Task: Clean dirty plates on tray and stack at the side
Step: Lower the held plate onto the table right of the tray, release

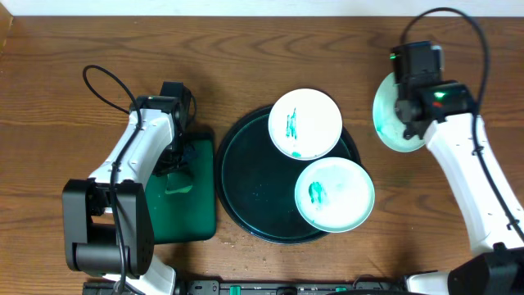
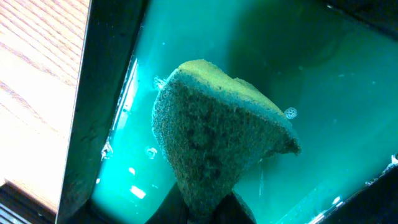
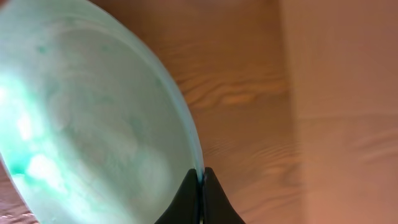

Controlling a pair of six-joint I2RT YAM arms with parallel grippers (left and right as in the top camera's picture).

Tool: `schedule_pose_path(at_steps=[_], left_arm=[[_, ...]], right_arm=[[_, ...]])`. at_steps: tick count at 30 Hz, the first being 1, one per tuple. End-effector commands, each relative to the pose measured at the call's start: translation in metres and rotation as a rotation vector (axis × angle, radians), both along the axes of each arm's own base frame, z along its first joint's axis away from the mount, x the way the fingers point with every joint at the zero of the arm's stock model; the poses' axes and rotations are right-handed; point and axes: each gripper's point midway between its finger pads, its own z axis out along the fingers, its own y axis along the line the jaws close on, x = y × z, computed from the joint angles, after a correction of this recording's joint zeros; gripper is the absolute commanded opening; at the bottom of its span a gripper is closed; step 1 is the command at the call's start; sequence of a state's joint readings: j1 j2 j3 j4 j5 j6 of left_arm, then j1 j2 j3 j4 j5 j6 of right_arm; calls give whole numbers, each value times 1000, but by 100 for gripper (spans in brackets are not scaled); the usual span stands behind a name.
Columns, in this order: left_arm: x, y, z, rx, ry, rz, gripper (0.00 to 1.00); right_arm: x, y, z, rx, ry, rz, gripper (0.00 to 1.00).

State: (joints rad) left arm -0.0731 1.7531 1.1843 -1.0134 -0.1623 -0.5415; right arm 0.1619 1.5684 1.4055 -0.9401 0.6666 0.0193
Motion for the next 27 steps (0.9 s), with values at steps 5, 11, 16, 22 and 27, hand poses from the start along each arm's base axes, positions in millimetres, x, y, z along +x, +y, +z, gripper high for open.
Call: schedule_pose_path(at_steps=[5, 11, 16, 22, 27], left_arm=[[3, 1, 2, 0, -3, -11, 7], [3, 1, 2, 0, -2, -11, 8], [2, 1, 2, 0, -2, -11, 7], [3, 1, 2, 0, -2, -11, 7], [3, 1, 2, 0, -2, -11, 7]], right_arm=[[-3, 8, -20, 346, -79, -165, 1], [-6, -7, -43, 359, -55, -269, 1], [-6, -27, -67, 346, -11, -353, 1], [-6, -52, -93, 345, 18, -452, 1], [-6, -67, -106, 345, 33, -498, 1]])
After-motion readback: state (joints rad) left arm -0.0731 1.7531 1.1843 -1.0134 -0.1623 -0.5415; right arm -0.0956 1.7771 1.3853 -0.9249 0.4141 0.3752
